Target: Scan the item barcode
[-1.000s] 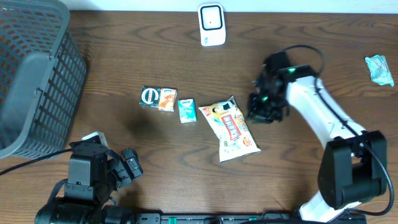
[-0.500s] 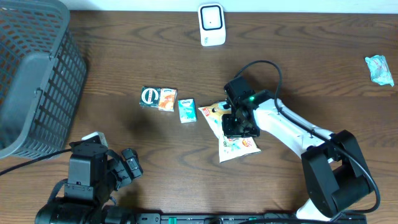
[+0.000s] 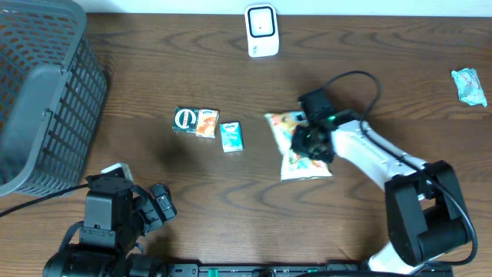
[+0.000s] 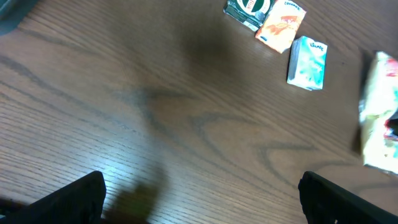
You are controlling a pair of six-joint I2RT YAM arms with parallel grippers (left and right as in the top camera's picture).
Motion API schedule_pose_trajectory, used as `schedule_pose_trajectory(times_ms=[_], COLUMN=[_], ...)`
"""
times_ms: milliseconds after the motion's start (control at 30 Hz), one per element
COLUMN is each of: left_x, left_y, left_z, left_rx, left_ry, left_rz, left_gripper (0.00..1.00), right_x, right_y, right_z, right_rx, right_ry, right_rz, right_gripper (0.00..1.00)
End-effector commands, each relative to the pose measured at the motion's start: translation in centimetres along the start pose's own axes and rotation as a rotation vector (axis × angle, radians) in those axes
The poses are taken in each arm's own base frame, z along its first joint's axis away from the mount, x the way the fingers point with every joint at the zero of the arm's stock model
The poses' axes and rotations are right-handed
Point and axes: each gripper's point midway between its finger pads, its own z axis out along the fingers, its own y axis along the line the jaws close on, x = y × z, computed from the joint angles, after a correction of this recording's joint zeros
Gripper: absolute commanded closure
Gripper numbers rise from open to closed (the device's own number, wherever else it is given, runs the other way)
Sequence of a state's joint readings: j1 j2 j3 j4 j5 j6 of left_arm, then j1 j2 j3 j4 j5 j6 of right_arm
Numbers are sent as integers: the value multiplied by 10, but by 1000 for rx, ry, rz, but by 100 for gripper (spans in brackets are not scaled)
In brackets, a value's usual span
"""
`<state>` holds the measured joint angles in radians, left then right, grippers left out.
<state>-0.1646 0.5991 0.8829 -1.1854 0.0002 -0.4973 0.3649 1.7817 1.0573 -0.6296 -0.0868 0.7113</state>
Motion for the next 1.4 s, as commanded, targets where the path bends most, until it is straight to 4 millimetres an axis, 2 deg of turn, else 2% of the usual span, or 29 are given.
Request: schedule_pose_trajectory(times_ms=[0, 67, 200, 433, 533, 733, 833, 933, 967, 1000, 1067, 1267, 1367], left_x=[0, 0, 0, 0, 0, 0, 0, 0, 0, 0, 0, 0, 0], left_y=[2, 2, 2, 2, 2, 2, 2, 2, 2, 2, 2, 2, 2], left_z=[0, 0, 0, 0, 0, 0, 0, 0, 0, 0, 0, 0, 0], left_rx=[-9, -9, -9, -9, -9, -9, -9, -9, -9, -9, -9, -9, -9], left_ry=[-4, -4, -4, -4, -4, -4, -4, -4, -4, -4, -4, -4, -4], left_rz=[0, 0, 0, 0, 0, 0, 0, 0, 0, 0, 0, 0, 0], left_gripper=[2, 3, 2, 2, 2, 2, 2, 2, 2, 3, 2, 2, 2], right_x=[-12, -14, -14, -11, -2, 21, 32, 45, 49, 52, 59, 66, 60], right_y=[-41, -37, -9, -1, -5, -46, -49, -46, -45, -43, -38, -30, -28], right_z=[10, 8, -5, -31, -37, -36, -31, -20, -17, -14, -10, -12, -28], right_rx=[85, 26, -147, -139, -99, 144, 182, 188, 186, 181, 179, 171, 180], right_ry=[-3, 28, 108, 135, 157, 197, 207, 212, 211, 211, 212, 225, 240], right_rz=[150, 155, 40, -25, -61, -96, -130, -173, -186, -198, -227, -279, -261], right_gripper=[82, 81, 77, 73, 70, 65, 57, 41, 33, 19, 2, 1, 1])
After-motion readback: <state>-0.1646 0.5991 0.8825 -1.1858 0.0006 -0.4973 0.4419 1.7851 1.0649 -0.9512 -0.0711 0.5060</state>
